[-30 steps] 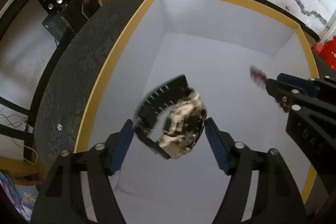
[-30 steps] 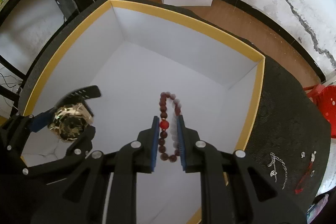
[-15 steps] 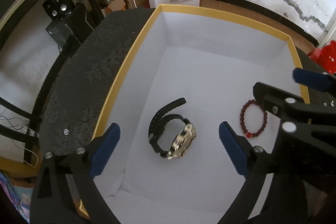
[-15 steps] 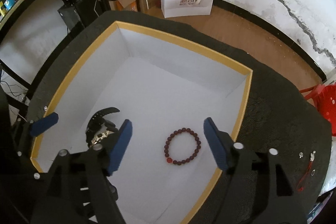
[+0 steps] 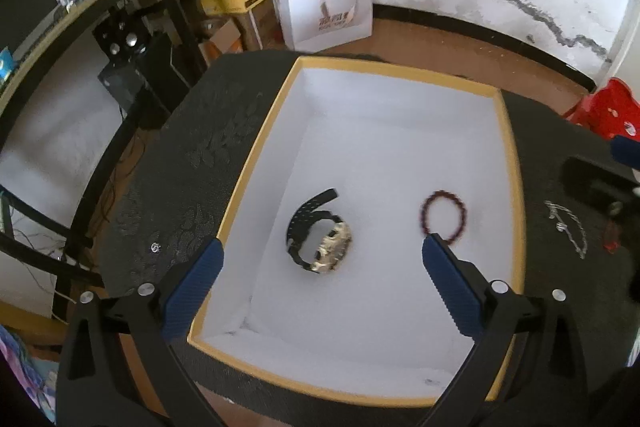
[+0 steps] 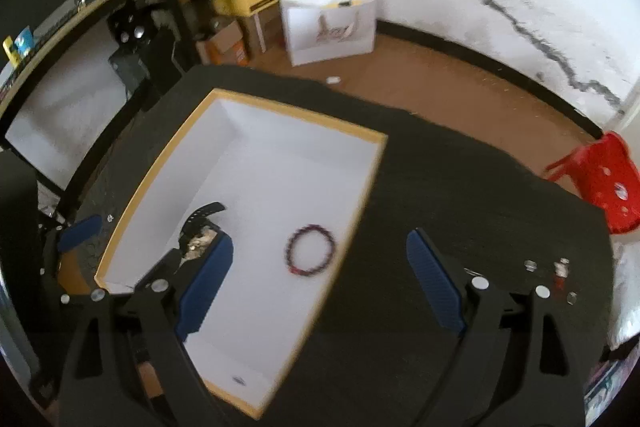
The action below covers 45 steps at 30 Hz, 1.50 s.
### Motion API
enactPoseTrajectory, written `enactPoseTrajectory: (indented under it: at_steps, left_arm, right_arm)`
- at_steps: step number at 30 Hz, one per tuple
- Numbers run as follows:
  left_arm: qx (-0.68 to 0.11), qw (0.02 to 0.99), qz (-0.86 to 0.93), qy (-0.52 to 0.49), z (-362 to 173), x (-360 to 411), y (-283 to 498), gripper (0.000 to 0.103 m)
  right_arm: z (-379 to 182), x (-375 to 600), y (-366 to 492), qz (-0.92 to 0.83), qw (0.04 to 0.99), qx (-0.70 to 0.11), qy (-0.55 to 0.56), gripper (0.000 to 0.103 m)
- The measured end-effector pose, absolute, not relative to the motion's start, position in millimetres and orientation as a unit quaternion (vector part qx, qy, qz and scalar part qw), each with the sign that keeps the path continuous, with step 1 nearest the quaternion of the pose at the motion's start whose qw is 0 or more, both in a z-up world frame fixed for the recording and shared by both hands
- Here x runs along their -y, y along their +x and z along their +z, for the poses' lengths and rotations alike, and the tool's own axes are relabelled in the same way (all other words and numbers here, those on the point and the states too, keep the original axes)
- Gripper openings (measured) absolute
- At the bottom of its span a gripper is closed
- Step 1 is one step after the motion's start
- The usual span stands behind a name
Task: Organize jewelry
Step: 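Withdraw both tools from the box back over the tablecloth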
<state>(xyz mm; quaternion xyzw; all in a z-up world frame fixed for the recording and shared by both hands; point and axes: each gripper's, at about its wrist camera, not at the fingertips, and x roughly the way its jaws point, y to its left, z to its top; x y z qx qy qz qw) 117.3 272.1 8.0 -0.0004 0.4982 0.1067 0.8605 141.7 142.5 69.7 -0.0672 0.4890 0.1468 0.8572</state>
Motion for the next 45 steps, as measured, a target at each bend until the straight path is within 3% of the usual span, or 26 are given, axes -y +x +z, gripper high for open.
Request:
enactPoseTrajectory:
  at_steps: [10,20,28,45]
  left_arm:
    - [-0.481,0.874,0.063,0.02,40.1,-187.1,85.3,0.097]
    - [-0.482,0.874,-0.025,0.047,37.4,-47.7,78.8,0.097]
    - [-0.496,0.863,-0.072,0.063,8.6,28.3,97.7,0.097]
    - [-0.516,0.854,-0.06,0.037,-112.9,41.9,177.7,0.097]
  right_arm:
    - [112.0,-3.6,74.4,0.094,0.881,-0.462,-0.033,0.086]
    - [97.1,143.9,40.4,0.013,0.882,-0.472,0.013,0.086]
    - [57.0,210.6,47.4,-0.023,0.871,-0.489,0.04,0.086]
    - [-72.7,236.4,121.4,-0.002,0.857,-0.512,0.066,0.086]
